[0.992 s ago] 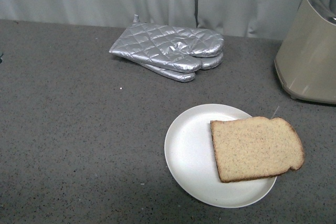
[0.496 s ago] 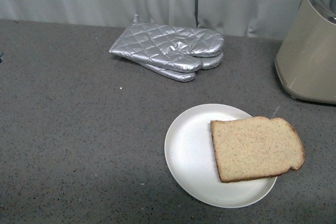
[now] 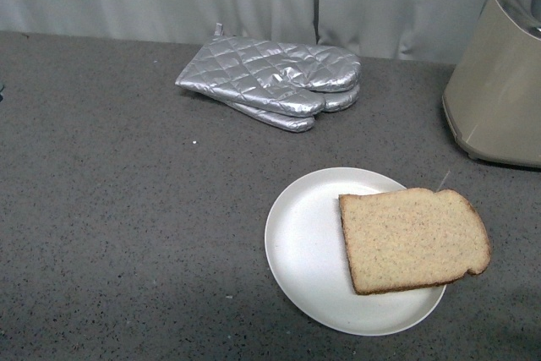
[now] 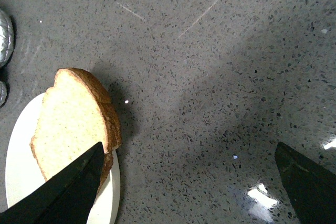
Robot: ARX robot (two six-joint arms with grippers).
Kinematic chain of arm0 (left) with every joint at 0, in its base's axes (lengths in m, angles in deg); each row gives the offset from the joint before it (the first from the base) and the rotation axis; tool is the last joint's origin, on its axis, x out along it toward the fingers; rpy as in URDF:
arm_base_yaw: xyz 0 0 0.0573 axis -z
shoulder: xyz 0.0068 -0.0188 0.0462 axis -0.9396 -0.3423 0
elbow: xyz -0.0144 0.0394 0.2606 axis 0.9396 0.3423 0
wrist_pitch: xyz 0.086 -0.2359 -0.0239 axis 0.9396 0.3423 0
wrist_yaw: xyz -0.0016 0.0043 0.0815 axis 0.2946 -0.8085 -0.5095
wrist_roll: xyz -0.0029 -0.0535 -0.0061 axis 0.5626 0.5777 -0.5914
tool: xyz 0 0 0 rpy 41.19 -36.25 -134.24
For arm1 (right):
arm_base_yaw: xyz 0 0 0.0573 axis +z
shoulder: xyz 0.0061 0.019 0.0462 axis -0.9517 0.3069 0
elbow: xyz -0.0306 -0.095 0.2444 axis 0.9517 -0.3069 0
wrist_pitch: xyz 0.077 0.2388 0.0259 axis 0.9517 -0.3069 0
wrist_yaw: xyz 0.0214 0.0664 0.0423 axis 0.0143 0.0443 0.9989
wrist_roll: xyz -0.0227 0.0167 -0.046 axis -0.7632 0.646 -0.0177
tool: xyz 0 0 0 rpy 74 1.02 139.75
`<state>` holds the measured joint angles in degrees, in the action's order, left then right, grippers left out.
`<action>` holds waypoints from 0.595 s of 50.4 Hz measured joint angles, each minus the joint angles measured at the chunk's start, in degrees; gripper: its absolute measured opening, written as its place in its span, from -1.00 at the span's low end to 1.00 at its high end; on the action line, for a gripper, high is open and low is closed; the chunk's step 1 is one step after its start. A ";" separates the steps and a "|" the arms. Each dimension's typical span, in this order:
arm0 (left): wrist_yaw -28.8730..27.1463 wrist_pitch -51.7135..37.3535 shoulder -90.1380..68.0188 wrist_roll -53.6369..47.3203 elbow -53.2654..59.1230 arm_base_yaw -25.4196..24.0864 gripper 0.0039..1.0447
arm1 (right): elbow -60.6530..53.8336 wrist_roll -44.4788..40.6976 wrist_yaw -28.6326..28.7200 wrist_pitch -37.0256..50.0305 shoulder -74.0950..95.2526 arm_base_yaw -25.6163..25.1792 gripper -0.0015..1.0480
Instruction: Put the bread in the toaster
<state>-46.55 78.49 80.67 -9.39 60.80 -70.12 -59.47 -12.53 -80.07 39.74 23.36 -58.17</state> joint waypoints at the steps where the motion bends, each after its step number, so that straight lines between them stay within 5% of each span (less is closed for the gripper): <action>1: 0.00 0.00 0.00 0.00 0.00 0.02 0.88 | 0.28 0.17 0.20 1.49 1.88 0.02 0.82; 30: 0.00 0.00 0.00 0.00 0.00 0.00 0.88 | 11.87 -0.11 3.08 9.57 19.56 0.50 0.82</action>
<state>-46.55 78.49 80.67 -9.39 60.80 -70.12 -47.60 -12.64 -76.99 49.31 42.92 -57.67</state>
